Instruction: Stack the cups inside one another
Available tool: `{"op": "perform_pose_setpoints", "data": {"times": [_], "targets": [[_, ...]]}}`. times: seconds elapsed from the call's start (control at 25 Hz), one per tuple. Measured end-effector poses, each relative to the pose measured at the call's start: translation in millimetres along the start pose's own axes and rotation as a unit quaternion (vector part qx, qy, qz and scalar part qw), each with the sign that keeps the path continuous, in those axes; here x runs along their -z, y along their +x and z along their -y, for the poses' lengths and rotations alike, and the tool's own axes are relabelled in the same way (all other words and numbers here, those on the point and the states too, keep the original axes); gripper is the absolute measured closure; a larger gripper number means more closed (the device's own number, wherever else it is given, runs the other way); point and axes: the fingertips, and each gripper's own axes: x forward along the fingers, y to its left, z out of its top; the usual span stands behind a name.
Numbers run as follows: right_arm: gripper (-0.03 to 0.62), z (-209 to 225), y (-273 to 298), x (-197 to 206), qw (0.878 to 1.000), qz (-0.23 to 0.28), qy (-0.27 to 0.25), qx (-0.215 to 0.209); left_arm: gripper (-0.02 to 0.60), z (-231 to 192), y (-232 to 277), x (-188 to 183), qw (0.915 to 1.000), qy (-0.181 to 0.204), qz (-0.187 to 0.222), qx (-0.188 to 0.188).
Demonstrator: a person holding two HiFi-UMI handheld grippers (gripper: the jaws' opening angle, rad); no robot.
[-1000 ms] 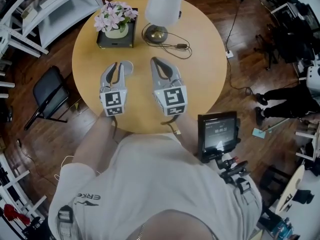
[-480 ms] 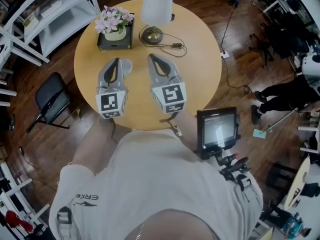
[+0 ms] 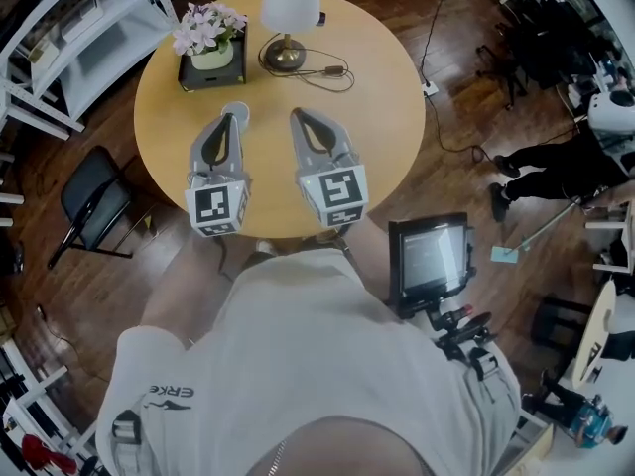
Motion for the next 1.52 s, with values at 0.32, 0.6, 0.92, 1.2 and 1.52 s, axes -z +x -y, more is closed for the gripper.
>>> {"op": "perform_pose_setpoints", "data": {"times": [0.32, 0.6, 0.92, 1.2, 1.52], "targets": [[0.580, 2.0, -35.2, 5.7, 1.000, 0.008, 0.006, -0.021, 0.580, 29.6, -29.1, 3.3, 0.9998, 0.002, -0.012, -0.018], [0.580, 15.0, -86.0, 21.7, 0.998, 0.005, 0.025, -0.055, 0.580, 76.8, -59.7, 4.3, 0.9981, 0.004, -0.027, -0.055], [0.580, 2.8, -130.3, 50.6, 0.996, -0.017, 0.043, -0.082, 0.580, 116.1, -110.8, 21.2, 0.9958, 0.001, -0.059, -0.069], [0.580, -13.0, -145.4, 48.6, 0.996, -0.019, 0.038, -0.074, 0.580, 123.6, -134.2, 21.9, 0.9971, -0.006, -0.057, -0.049], [0.580, -31.4, -150.9, 44.2, 0.997, -0.024, 0.033, -0.066, 0.580, 118.3, -142.3, 23.1, 0.9981, -0.015, -0.052, -0.029]]}}
